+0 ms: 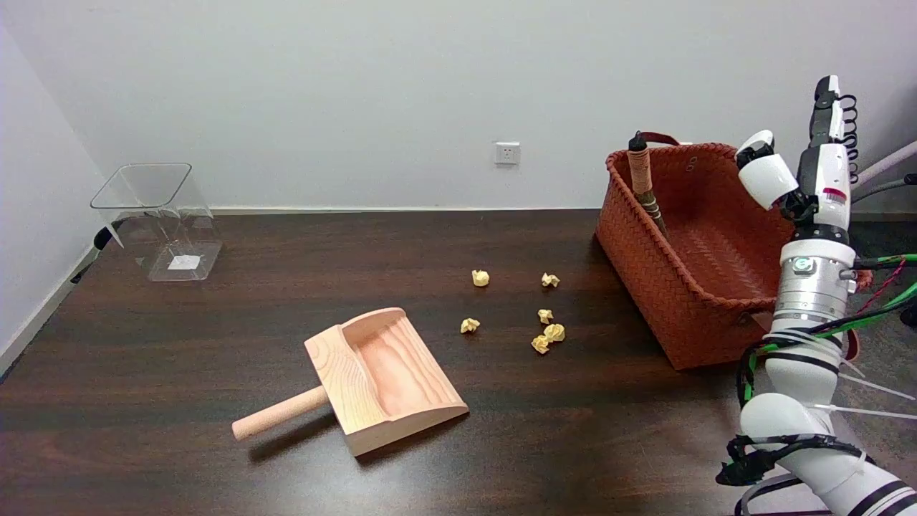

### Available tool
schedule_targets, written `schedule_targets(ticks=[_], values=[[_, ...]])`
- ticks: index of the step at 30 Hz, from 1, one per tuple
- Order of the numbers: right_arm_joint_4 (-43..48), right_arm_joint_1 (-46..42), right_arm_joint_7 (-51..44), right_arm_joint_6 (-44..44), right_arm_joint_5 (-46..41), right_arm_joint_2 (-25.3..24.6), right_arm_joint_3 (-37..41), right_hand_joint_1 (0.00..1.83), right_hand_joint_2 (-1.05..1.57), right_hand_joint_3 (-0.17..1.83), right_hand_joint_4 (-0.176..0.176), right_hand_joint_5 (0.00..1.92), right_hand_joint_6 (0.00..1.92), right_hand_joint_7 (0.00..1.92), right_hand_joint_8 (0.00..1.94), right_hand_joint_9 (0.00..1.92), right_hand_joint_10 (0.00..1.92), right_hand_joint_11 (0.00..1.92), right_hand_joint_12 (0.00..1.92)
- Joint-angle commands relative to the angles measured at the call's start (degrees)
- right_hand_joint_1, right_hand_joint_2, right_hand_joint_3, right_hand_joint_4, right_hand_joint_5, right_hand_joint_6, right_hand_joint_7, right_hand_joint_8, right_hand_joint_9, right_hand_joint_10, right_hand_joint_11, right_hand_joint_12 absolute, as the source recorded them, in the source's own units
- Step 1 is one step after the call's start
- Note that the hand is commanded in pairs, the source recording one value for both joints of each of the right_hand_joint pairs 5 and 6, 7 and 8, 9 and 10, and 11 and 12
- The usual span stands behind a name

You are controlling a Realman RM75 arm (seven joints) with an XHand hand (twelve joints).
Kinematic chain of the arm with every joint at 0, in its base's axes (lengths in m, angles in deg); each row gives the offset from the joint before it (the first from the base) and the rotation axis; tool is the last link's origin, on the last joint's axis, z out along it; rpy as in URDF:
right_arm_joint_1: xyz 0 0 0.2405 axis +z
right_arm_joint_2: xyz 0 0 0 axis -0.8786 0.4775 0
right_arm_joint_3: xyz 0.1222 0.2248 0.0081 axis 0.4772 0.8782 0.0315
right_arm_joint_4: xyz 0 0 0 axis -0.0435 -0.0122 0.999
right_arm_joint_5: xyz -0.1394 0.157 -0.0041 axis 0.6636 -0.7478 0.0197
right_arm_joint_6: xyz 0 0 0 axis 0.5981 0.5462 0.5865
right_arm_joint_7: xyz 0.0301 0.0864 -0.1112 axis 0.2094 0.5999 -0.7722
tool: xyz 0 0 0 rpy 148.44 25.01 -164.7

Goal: Pick up the broom.

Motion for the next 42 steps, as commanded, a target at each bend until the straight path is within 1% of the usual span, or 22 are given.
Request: schedule_targets(ticks=[1, 8, 15, 20, 27, 33, 42], values=[[2.9, 2.27, -5.65, -6.15, -2.9, 1.11, -1.32, 0.39, 0.88, 1.17, 0.0, 0.0, 0.0, 0.0, 0.0, 0.0, 0.0, 0.0, 0.0], [3.39, 3.95, -7.22, -10.01, -5.51, 1.71, -2.36, 0.4, 0.89, 1.19, 0.0, 0.0, 0.0, 0.0, 0.0, 0.0, 0.0, 0.0, 0.0], [5.67, 5.62, -14.96, -13.7, -9.57, 2.35, -3.95, 0.39, 0.91, 1.2, 0.0, 0.0, 0.0, 0.0, 0.0, 0.0, 0.0, 0.0, 0.0], [6.91, 5.94, -15.69, -16.4, -10.97, 2.39, -4.03, 0.4, 0.91, 1.15, 0.0, 0.0, 0.0, 0.0, 0.0, 0.0, 0.0, 0.0, 0.0], [6.23, 6.78, -17.04, -20.32, -12.37, 2.75, -4.4, 0.39, 0.93, 1.15, 0.0, 0.0, 0.0, 0.0, 0.0, 0.0, 0.0, 0.0, 0.0], [6.02, 7.58, -18.52, -20.46, -12.41, 3.07, -5.27, 0.39, 0.94, 1.13, 0.0, 0.0, 0.0, 0.0, 0.0, 0.0, 0.0, 0.0, 0.0], [2.44, 9.93, -18.62, -20.52, -13.88, 3.63, -7.69, 0.39, 0.95, 1.11, 0.0, 0.0, 0.0, 0.0, 0.0, 0.0, 0.0, 0.0, 0.0]])
